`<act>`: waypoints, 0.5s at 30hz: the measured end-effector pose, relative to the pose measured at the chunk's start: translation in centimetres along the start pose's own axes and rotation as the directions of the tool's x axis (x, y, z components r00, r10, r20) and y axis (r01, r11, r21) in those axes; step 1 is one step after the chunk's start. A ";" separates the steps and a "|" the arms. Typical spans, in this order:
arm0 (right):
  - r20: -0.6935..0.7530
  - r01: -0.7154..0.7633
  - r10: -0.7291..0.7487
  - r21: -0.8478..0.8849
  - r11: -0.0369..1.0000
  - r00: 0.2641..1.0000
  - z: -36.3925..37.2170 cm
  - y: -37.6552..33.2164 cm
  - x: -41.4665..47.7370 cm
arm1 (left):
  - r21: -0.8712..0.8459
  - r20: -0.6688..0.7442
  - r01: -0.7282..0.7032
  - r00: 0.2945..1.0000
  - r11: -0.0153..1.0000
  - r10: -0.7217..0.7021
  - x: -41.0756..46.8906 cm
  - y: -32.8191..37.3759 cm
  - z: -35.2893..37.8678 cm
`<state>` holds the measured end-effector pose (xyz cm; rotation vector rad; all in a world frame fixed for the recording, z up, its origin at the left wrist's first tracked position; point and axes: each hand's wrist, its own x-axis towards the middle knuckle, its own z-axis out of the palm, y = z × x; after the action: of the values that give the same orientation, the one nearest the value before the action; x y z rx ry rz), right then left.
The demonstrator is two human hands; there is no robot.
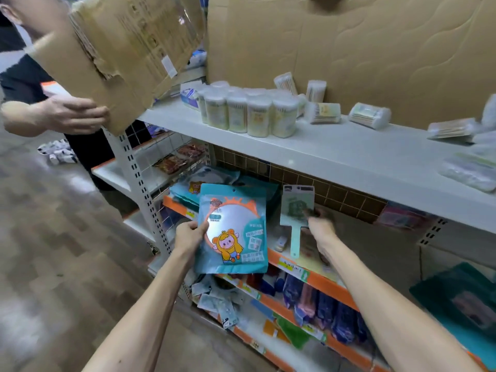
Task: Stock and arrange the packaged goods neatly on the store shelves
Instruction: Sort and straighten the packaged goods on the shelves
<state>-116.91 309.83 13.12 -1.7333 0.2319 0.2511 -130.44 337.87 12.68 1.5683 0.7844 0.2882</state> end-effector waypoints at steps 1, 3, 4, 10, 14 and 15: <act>-0.007 0.021 -0.021 -0.011 1.000 1.000 0.7 -0.2 0.6 | 0.017 0.005 0.005 1.000 1.000 -0.005 1.0 0.6 0.0; -0.069 0.077 -0.078 -0.020 0.997 0.995 2.0 -0.8 1.5 | 0.044 0.009 0.005 1.000 0.999 -0.005 3.3 1.5 0.1; -0.106 0.099 -0.103 -0.042 0.994 0.989 2.5 -1.3 1.9 | 0.061 0.009 -0.007 1.000 0.998 0.007 4.4 1.8 0.2; -0.176 0.103 -0.119 -0.099 0.990 0.977 3.7 -3.0 3.7 | 0.105 0.055 -0.042 0.998 0.994 0.037 10.2 3.7 0.7; -0.192 0.092 -0.093 -0.012 0.996 0.977 2.7 -1.2 6.9 | 0.109 0.083 -0.068 0.995 0.992 0.059 12.3 4.8 1.8; -0.206 0.080 -0.078 0.002 0.997 0.975 2.4 -0.7 7.4 | 0.119 0.090 -0.069 0.994 0.991 0.059 12.7 5.1 2.3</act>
<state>-109.68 312.24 11.20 -1.7550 0.3140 0.0112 -118.13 344.26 13.86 1.7117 0.6957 0.2207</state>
